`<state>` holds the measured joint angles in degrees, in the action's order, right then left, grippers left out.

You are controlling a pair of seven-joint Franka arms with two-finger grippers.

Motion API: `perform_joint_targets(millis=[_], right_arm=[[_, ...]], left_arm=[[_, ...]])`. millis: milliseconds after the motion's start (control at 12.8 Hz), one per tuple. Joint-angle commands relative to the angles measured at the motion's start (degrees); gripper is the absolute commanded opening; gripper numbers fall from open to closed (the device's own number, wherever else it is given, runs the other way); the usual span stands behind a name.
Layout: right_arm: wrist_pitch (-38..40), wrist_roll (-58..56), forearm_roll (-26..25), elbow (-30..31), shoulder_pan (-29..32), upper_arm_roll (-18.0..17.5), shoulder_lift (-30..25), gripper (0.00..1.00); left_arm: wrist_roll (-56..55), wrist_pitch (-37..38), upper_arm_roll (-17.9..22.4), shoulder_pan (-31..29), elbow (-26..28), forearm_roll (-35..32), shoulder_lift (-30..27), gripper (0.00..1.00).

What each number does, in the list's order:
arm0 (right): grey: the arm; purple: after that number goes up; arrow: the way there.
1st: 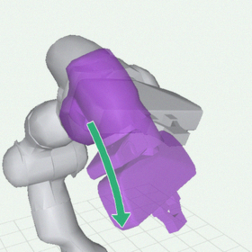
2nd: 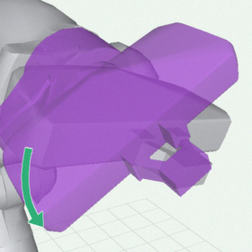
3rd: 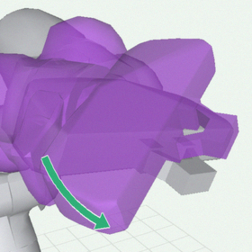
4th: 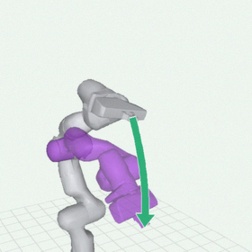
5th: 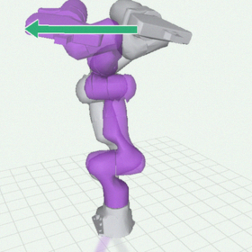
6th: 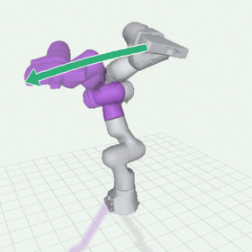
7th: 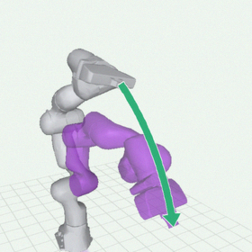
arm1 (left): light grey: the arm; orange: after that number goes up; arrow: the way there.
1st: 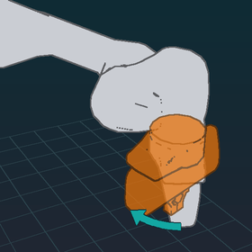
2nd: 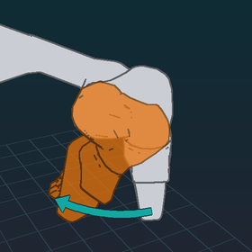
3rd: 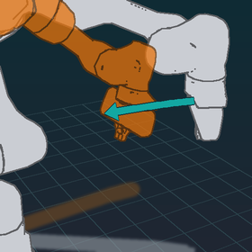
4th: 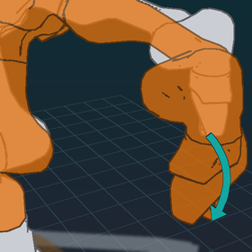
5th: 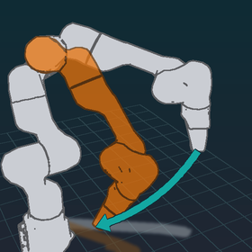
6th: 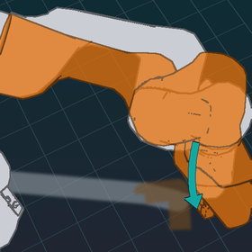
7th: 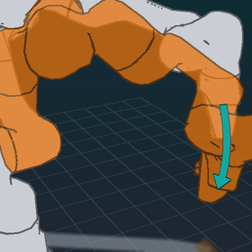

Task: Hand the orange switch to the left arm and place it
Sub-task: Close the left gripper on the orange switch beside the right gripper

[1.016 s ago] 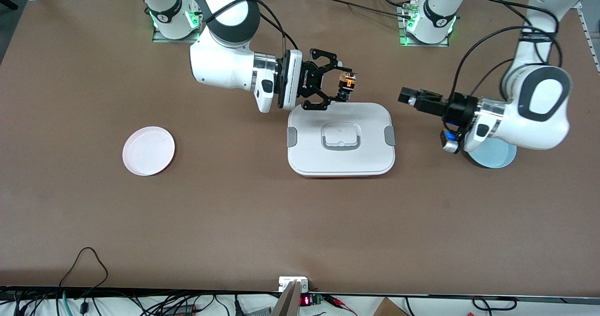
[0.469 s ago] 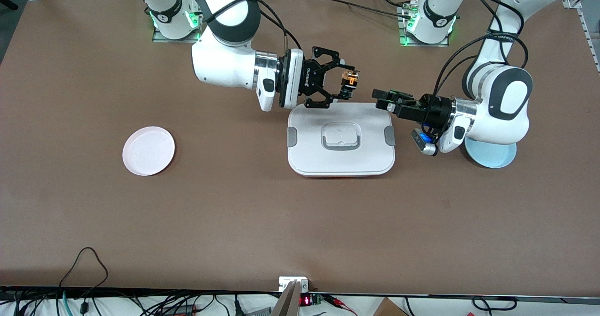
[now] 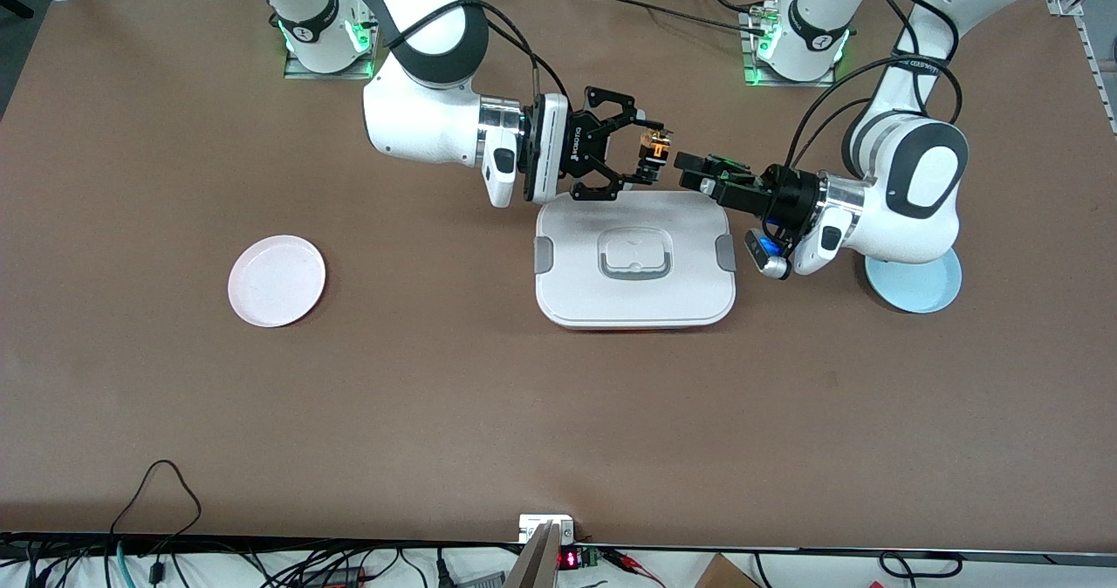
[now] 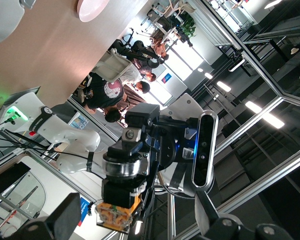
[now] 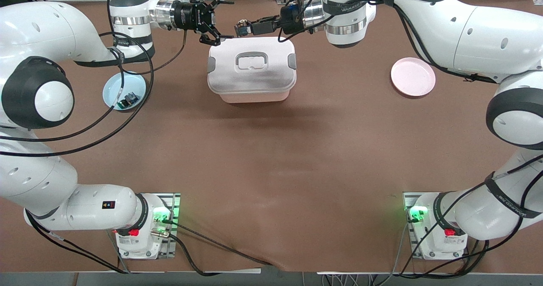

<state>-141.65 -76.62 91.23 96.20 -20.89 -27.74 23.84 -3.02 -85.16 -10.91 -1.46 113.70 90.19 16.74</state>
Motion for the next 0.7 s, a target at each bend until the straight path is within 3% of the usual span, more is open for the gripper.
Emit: perform_joint_targets(millis=[0,235,313,469,626], right_arm=[[-1.43,-0.73,1.5,-1.36,-1.08,-0.03,0.95,0.25],[-1.7,-0.81,1.41,-1.1,-1.7,-0.03,1.47,0.25],[-1.7,-0.81,1.5,-1.19,-1.7,-0.03,1.56,0.25],[-1.7,-0.9,1.5,-1.19,-1.52,-0.03,1.56,0.25],[-1.7,-0.9,1.5,-1.19,-1.7,-0.03,1.56,0.25]], left_arm=[[1.26,-0.54,-1.57,-0.12,3.97,2.1,-2.76,1.0],[7.94,-0.45,-1.83,0.05,7.94,4.2,-3.38,0.97],[8.03,-0.45,-2.1,-0.03,7.85,4.47,-3.29,0.87],[8.12,-0.45,-2.88,-0.03,7.94,4.47,-3.47,0.46],[8.21,-0.45,-2.98,-0.3,7.94,4.47,-2.86,0.28]])
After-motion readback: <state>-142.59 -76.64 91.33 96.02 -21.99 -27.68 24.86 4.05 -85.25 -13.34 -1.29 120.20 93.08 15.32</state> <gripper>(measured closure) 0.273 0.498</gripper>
